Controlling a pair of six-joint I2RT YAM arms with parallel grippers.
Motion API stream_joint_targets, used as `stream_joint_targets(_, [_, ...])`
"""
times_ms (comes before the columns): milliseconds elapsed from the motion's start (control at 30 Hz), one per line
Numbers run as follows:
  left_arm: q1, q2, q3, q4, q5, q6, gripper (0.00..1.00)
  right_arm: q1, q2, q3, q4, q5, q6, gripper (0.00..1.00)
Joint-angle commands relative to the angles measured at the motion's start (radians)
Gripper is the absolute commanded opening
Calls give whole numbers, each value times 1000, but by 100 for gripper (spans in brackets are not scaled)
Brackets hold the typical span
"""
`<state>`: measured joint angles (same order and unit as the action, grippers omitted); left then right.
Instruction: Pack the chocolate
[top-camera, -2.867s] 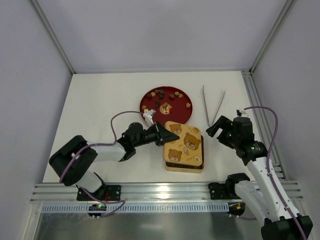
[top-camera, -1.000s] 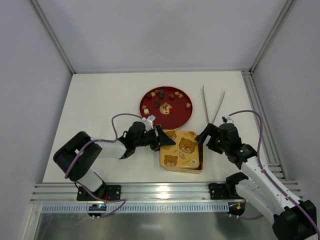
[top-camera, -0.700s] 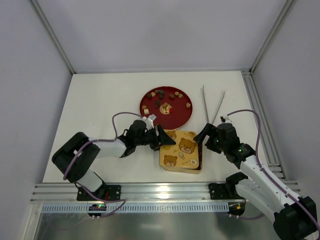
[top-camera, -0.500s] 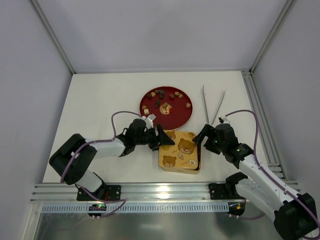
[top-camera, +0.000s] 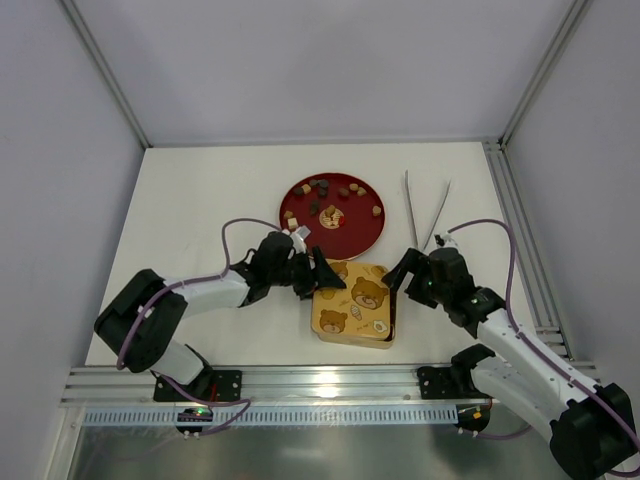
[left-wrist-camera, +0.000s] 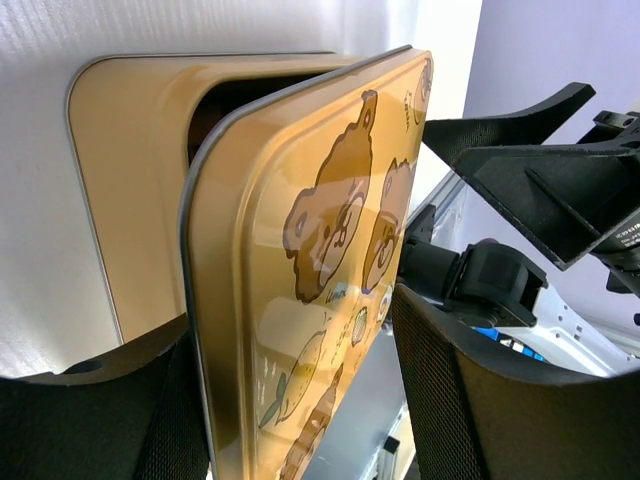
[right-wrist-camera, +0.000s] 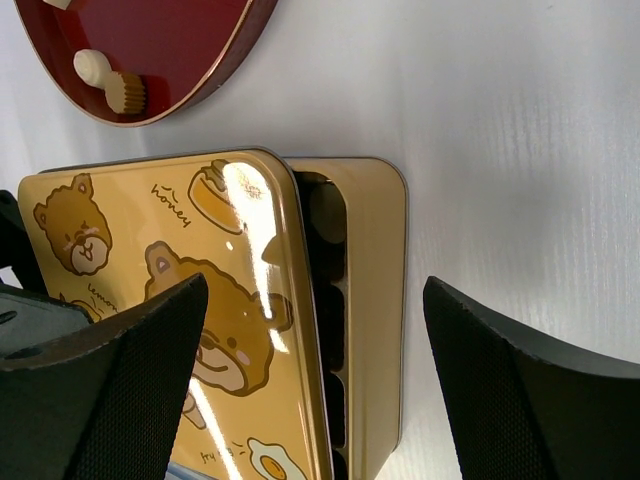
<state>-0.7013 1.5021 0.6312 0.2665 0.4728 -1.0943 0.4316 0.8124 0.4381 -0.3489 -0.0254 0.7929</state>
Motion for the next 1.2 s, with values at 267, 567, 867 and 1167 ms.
stream_joint_targets(267, [46, -17, 58, -116, 30, 68, 66, 32, -4, -30, 68, 21, 19, 88])
stream_joint_targets(567, [85, -33, 70, -170, 53, 94, 67, 52, -1, -38, 82, 55, 25, 88])
stream_joint_targets(867, [108, -45, 74, -159, 96, 106, 67, 62, 13, -44, 97, 58, 31, 88])
stream_joint_targets(1167, [151, -62, 74, -170, 145, 114, 64, 75, 19, -48, 107, 67, 35, 88])
